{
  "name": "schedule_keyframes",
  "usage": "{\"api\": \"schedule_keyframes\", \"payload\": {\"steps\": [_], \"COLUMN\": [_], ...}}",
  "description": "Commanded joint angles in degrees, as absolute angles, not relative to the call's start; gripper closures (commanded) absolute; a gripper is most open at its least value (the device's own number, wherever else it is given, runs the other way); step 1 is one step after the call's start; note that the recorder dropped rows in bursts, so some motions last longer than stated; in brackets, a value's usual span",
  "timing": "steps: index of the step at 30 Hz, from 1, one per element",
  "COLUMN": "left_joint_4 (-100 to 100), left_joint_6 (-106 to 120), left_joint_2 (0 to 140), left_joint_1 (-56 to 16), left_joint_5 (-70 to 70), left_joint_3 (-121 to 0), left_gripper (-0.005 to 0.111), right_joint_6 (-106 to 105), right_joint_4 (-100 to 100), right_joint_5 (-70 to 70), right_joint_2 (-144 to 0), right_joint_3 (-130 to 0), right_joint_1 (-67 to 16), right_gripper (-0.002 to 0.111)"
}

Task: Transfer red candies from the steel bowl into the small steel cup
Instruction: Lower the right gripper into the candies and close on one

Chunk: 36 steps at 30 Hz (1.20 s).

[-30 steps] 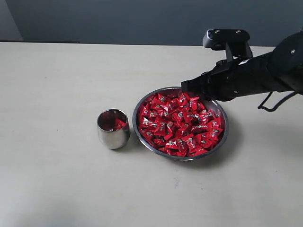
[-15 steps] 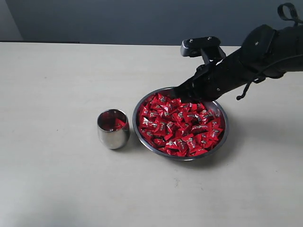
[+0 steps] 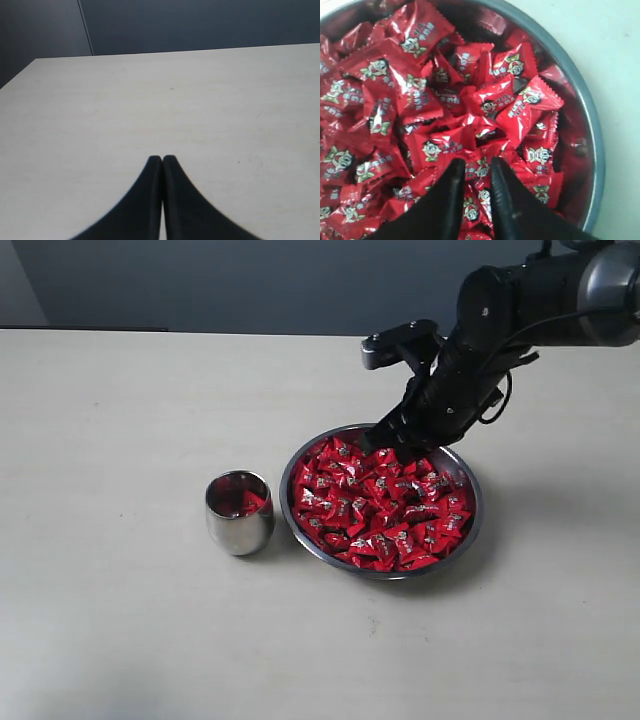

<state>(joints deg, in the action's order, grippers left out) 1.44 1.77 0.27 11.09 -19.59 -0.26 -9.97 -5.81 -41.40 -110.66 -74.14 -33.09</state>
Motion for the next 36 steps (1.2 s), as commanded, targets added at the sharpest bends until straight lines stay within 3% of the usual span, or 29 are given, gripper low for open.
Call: {"api": "schedule_keyframes", "payload": {"steps": [1,4,36], "left_joint_4": [1.6,1.6,1.6], "left_joint_6": [1.7,1.7,1.7], "left_joint_2": [0.0,0.0,0.0], "left_joint_1": [10.7,10.7,10.7], "left_joint_5": [-19.1,-19.1,-19.1], "left_joint_3": [0.0,0.0,0.0], "left_gripper": [0.106,0.106,0.106], "right_joint_6": [-8.7,-5.4,1.6], "right_joint_4": [-3.1,0.3,8.9], "right_joint_5": [-45.8,-46.1,-46.6], "right_joint_2": [-112.3,-113.6,-120.4], "right_joint_3": [-77.0,-78.4,-78.6], "right_joint_1": [-36.1,-37.5,-38.3], "right_gripper": [0.073,0.063,0.063]}}
